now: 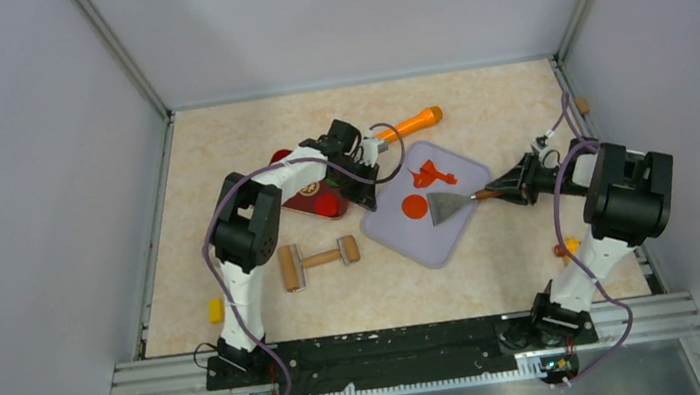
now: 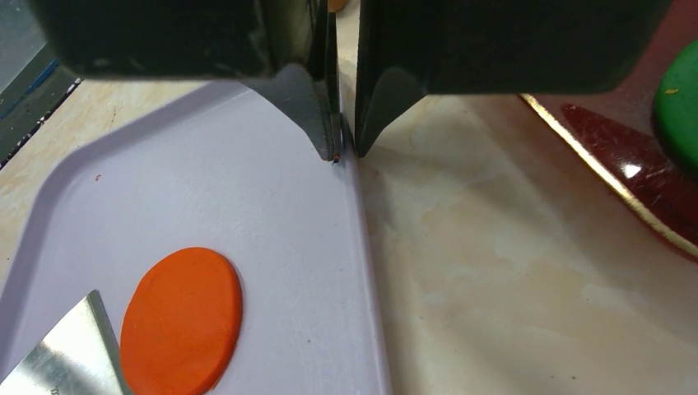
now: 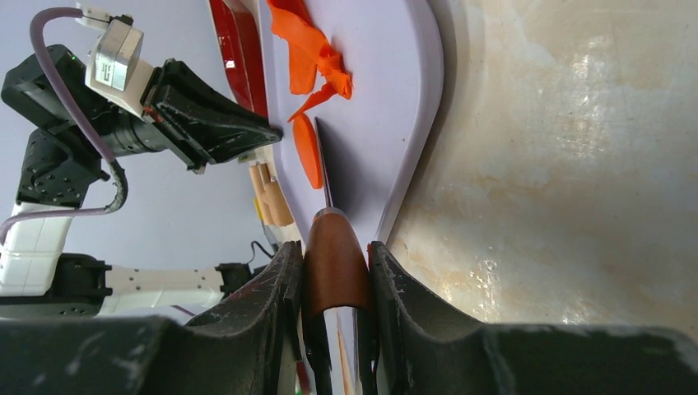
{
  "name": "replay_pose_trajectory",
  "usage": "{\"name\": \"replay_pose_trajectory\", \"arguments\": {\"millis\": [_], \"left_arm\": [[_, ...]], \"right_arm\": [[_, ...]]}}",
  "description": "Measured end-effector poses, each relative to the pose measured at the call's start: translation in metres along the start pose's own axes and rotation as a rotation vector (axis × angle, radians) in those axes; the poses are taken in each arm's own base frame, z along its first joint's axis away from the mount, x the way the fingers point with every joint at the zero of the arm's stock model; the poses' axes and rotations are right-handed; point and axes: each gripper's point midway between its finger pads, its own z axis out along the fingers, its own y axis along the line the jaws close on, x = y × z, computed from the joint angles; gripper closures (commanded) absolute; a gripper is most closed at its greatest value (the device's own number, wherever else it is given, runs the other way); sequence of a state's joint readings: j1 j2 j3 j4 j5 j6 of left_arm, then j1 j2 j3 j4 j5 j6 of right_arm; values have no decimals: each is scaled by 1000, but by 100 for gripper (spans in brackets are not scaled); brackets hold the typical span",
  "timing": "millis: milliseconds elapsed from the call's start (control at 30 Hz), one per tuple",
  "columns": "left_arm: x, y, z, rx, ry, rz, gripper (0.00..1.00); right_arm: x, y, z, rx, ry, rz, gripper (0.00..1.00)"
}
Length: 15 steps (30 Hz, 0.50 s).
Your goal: Roll out the dumpling wrappers from the dough
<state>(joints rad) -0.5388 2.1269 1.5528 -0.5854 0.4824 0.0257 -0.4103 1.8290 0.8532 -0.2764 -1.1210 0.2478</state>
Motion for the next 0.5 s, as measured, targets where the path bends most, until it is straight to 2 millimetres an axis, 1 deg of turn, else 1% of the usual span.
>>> {"name": "replay_pose_trajectory", "arguments": {"millis": [67, 133, 500], "left_arm": [[0, 0, 1, 3, 2, 0, 93], [0, -1, 1, 4, 2, 0, 94], [0, -2, 2, 7, 4, 1, 95]], "right_arm": [[0, 0, 0, -2, 0, -1, 100], [0, 1, 0, -7, 0, -4, 100], [-2, -1, 3, -38, 18, -17, 100]]}}
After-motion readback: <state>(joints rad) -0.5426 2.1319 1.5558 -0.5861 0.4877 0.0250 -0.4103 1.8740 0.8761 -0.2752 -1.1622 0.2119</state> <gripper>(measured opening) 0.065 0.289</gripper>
